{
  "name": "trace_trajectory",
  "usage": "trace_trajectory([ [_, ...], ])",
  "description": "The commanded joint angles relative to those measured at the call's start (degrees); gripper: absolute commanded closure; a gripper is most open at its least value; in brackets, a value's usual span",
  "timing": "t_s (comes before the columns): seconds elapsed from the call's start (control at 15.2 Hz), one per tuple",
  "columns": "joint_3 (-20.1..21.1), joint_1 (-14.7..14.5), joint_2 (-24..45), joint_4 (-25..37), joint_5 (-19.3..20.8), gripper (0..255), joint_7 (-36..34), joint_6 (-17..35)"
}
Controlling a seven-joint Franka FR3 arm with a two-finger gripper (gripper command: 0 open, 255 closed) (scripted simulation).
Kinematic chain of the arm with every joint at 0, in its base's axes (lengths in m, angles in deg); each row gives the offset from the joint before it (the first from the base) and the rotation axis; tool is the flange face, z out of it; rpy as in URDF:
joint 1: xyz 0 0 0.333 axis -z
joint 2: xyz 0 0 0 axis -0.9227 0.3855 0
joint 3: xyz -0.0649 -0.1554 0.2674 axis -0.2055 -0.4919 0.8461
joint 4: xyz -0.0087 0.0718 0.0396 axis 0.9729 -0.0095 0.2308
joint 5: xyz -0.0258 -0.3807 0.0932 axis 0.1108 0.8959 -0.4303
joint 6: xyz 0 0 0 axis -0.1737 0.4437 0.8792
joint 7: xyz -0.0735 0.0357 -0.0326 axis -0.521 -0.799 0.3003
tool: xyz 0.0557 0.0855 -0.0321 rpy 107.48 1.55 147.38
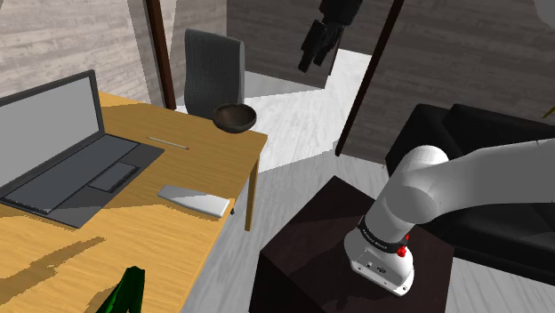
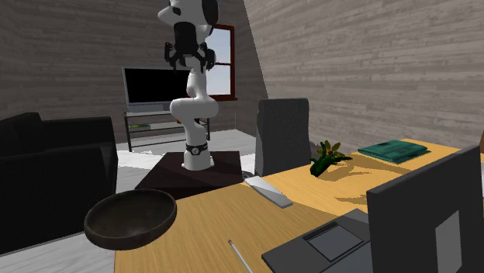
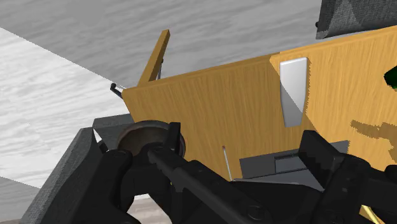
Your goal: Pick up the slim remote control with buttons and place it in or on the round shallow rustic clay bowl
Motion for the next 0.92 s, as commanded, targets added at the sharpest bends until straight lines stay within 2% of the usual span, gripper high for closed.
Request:
trace_trajectory([
  [0.0,0.00,0.00,0.00,0.00,0.00,0,0.00,0.00],
  [0.86,9.93,-3.30,16.71,-4.69,-2.10,0,-3.89,17.13],
])
